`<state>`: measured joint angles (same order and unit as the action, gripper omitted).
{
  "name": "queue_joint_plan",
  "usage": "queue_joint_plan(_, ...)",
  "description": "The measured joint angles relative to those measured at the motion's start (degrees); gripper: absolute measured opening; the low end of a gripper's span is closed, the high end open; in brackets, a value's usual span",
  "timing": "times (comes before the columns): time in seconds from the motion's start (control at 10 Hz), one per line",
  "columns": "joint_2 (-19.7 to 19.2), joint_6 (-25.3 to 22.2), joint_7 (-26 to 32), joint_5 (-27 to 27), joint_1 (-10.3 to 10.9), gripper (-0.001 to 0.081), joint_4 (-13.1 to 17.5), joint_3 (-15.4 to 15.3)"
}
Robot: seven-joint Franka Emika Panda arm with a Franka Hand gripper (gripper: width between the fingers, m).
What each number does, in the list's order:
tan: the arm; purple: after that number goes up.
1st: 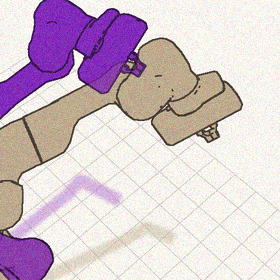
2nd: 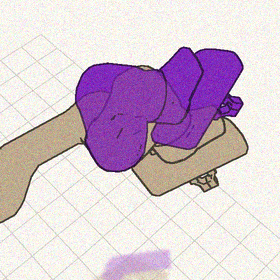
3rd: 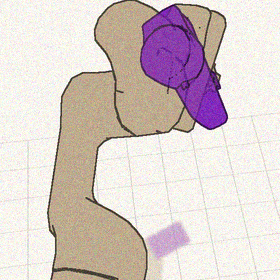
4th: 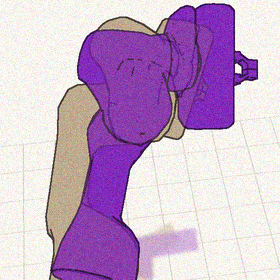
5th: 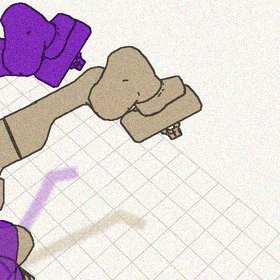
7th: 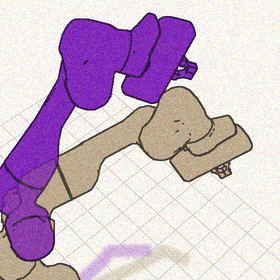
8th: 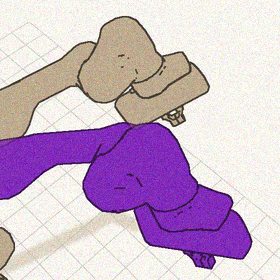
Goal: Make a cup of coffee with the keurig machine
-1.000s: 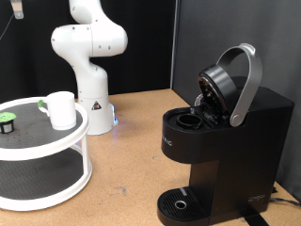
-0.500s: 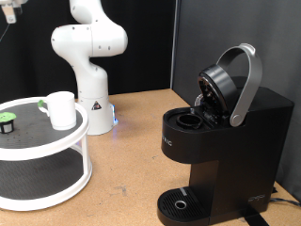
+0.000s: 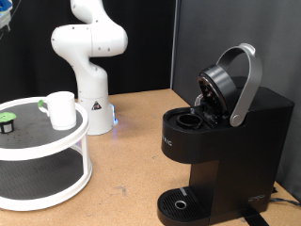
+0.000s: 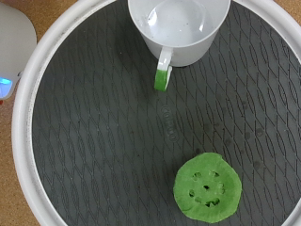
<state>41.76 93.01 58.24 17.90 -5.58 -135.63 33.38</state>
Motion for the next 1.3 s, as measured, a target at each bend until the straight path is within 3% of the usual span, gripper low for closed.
queue_joint_plan(0.2, 0.4, 1.4, -1.3, 0.0, -0.1, 0.0805, -0.5, 0.0)
queue_joint_plan(0.5, 0.1, 8.7, -10.3, 0.1, -1.8, 0.0805, -3.9, -0.1)
queue_joint_plan(0.9, -4.2, 11.7, -19.0, 0.3, -2.8, 0.0805, -6.6, 0.4)
queue_joint_plan(1.3, -3.9, 14.5, -18.1, 1.3, -2.8, 0.0805, -7.8, 0.4)
